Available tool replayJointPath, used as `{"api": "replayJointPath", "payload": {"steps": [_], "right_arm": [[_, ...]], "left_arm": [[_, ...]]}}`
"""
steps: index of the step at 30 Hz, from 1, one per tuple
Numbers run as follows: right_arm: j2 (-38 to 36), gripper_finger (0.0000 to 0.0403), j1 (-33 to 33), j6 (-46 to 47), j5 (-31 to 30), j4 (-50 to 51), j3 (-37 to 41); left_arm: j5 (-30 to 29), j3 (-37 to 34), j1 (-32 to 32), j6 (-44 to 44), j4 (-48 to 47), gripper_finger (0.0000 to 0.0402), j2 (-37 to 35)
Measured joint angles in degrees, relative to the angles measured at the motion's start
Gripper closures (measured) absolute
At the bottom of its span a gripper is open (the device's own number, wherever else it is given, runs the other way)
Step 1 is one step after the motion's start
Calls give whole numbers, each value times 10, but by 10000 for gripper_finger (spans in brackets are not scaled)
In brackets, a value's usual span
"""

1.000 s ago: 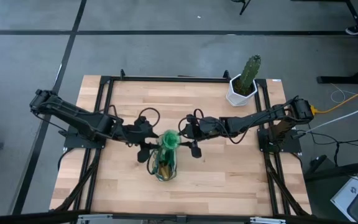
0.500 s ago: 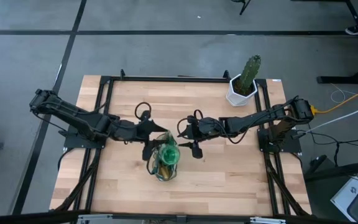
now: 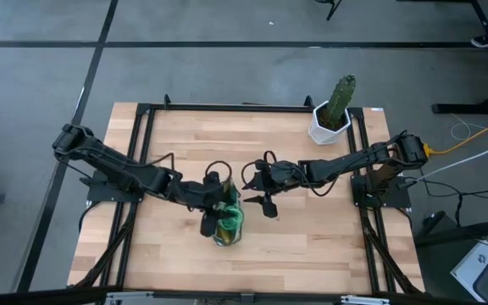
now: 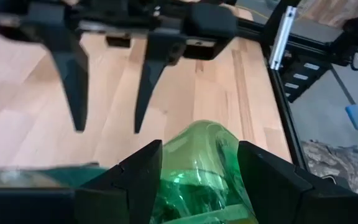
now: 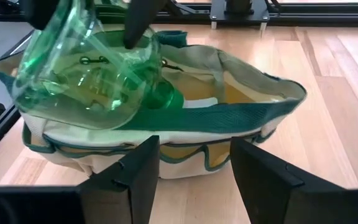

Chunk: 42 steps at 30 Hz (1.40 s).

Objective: Pick & Place Garden tools in Gardening bag
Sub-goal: Put the green spray bottle into the gardening bag

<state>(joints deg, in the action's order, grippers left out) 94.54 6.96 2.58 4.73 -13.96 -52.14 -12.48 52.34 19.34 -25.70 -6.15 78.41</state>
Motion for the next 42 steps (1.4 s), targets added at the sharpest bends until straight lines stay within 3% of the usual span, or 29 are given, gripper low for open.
{"api": "replayJointPath", "payload": {"steps": [14, 24, 35, 42], "right_arm": [[0, 204, 0, 0, 6, 1, 0], [0, 204, 5, 0, 6, 12, 0], [0, 204, 6, 0, 6, 10, 0], [11, 204, 27, -118, 2, -48, 0]], "left_arm": [[15, -2, 13, -57, -29, 195, -1], [64, -1, 6, -23, -13, 195, -18], [-89, 11, 41, 39, -52, 205, -129], [-105, 11, 74, 29, -39, 228, -122]]}}
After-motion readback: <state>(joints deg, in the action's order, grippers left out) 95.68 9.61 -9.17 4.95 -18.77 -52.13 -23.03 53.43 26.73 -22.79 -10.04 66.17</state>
